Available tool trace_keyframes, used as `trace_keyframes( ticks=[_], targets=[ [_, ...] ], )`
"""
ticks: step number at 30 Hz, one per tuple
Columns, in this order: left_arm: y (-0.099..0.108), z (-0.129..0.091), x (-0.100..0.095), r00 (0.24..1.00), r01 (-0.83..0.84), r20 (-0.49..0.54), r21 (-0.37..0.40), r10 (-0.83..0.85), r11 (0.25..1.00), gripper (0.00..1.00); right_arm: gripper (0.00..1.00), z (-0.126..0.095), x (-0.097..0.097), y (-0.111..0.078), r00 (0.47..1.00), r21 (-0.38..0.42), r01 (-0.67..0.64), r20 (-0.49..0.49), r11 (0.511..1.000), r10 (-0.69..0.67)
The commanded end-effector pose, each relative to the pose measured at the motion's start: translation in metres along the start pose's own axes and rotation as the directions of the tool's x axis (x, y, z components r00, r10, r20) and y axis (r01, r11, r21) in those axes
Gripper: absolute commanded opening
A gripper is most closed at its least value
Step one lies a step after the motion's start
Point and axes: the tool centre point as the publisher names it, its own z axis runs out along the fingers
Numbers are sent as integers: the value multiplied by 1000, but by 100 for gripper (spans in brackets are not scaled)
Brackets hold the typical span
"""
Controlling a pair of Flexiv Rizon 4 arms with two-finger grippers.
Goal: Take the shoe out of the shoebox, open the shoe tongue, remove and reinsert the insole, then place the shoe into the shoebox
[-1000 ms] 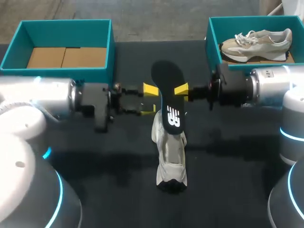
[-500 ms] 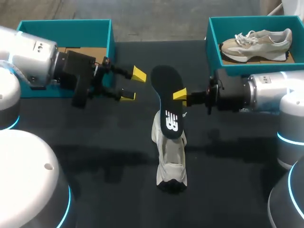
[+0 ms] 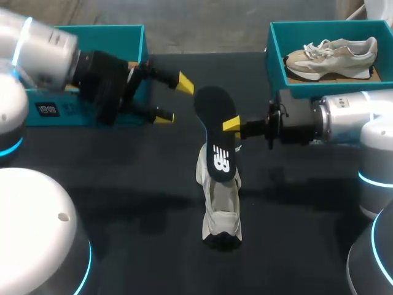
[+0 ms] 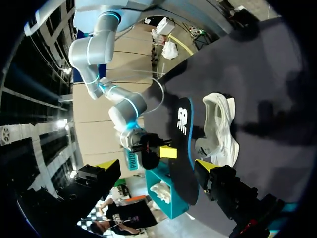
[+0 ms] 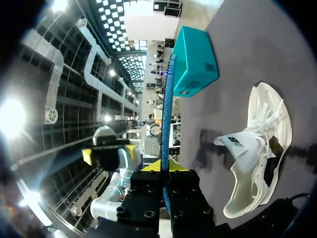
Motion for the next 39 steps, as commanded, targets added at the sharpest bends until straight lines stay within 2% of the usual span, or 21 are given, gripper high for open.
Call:
trace_keyframes(
  ticks=[1,7,15,21,25,39],
  targets=[
    [25,-3,-22,975,39,-222,51,-26,998,100,0,3,-2,-3,1000,-5,1,6,1000,-1],
    [43,0,-24,907,132,-409,46,-101,990,100,0,6,-7,-3,999,2,-7,40,1000,7],
    [57,-6,-34,805,186,-579,41,-128,982,100,0,6,-7,-3,999,2,-7,40,1000,7],
    [65,3,-33,722,212,-686,100,-87,972,100,0,6,-7,-3,999,2,-7,40,1000,7],
    [69,7,-35,671,219,-739,123,-57,968,100,0,6,-7,-3,999,2,-7,40,1000,7],
    [76,31,-38,471,230,-882,131,7,964,100,0,6,-7,-3,999,2,-7,40,1000,7]
  ],
)
